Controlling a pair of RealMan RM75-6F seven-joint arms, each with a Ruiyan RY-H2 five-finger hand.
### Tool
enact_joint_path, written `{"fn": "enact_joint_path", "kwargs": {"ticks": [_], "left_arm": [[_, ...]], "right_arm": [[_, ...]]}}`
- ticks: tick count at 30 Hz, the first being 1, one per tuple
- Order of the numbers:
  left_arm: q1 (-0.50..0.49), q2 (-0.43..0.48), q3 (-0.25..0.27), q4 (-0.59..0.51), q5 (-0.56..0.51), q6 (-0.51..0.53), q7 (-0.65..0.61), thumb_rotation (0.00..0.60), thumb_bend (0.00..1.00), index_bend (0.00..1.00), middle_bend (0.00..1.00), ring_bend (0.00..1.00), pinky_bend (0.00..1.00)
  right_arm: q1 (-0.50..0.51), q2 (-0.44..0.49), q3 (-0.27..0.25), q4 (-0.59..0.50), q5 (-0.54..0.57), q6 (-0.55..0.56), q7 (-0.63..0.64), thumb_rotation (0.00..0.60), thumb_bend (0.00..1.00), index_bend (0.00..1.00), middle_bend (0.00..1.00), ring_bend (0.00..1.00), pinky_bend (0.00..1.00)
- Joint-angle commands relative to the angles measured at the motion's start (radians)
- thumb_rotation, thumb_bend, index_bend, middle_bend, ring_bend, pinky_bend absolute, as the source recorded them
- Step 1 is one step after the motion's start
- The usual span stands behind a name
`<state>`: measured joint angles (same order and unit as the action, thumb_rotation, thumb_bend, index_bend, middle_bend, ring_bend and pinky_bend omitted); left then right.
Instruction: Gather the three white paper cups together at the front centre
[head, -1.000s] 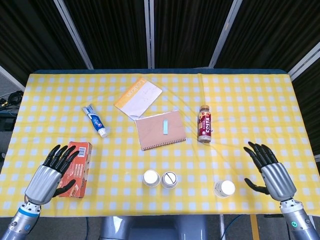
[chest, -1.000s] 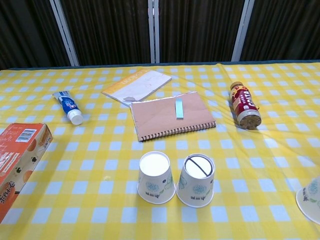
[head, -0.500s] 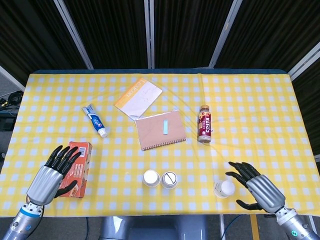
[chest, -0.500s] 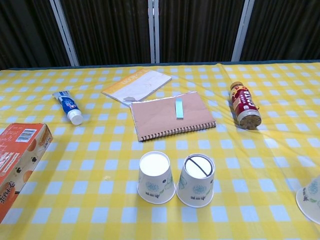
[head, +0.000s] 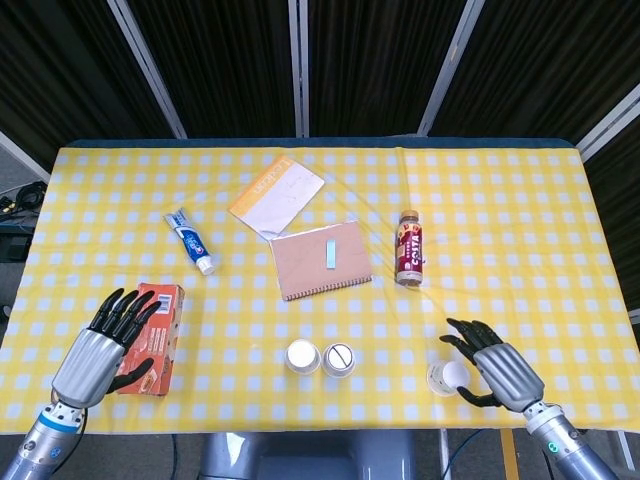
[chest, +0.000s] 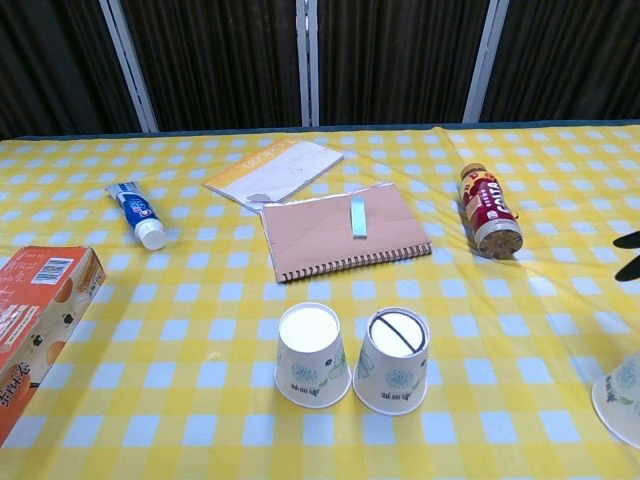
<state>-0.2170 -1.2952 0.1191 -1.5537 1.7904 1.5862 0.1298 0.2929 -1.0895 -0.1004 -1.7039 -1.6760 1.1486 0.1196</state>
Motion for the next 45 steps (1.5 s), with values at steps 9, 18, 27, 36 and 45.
{"fn": "enact_joint_path", "kwargs": {"ticks": [9, 18, 27, 36, 45], "left_arm": [[0.003, -0.001, -0.011, -0.002, 0.001, -0.025, 0.006, 0.600, 0.26, 0.00, 0.00, 0.00, 0.00], [0.008, 0.004, -0.020, -0.006, -0.001, -0.035, 0.003, 0.600, 0.26, 0.00, 0.00, 0.00, 0.00], [0.017, 0.008, -0.024, -0.008, 0.009, -0.029, -0.001, 0.600, 0.26, 0.00, 0.00, 0.00, 0.00], [0.018, 0.011, -0.029, -0.013, 0.012, -0.041, 0.000, 0.600, 0.26, 0.00, 0.00, 0.00, 0.00], [0.022, 0.016, -0.037, -0.016, 0.007, -0.042, -0.004, 0.600, 0.26, 0.00, 0.00, 0.00, 0.00]], "right_arm": [[-0.012, 0.007, -0.015, 0.008, 0.035, -0.010, -0.038, 0.600, 0.22, 0.23, 0.00, 0.00, 0.00], [-0.001, -0.002, -0.026, -0.004, 0.037, -0.043, -0.066, 0.600, 0.20, 0.22, 0.00, 0.00, 0.00], [0.001, -0.024, -0.015, -0.002, 0.073, -0.058, -0.124, 0.600, 0.21, 0.36, 0.00, 0.00, 0.03], [-0.006, -0.033, -0.008, -0.003, 0.068, -0.028, -0.146, 0.600, 0.23, 0.47, 0.05, 0.00, 0.06], [0.021, 0.036, 0.046, -0.127, 0.052, 0.018, -0.183, 0.600, 0.23, 0.47, 0.05, 0.00, 0.07]]}}
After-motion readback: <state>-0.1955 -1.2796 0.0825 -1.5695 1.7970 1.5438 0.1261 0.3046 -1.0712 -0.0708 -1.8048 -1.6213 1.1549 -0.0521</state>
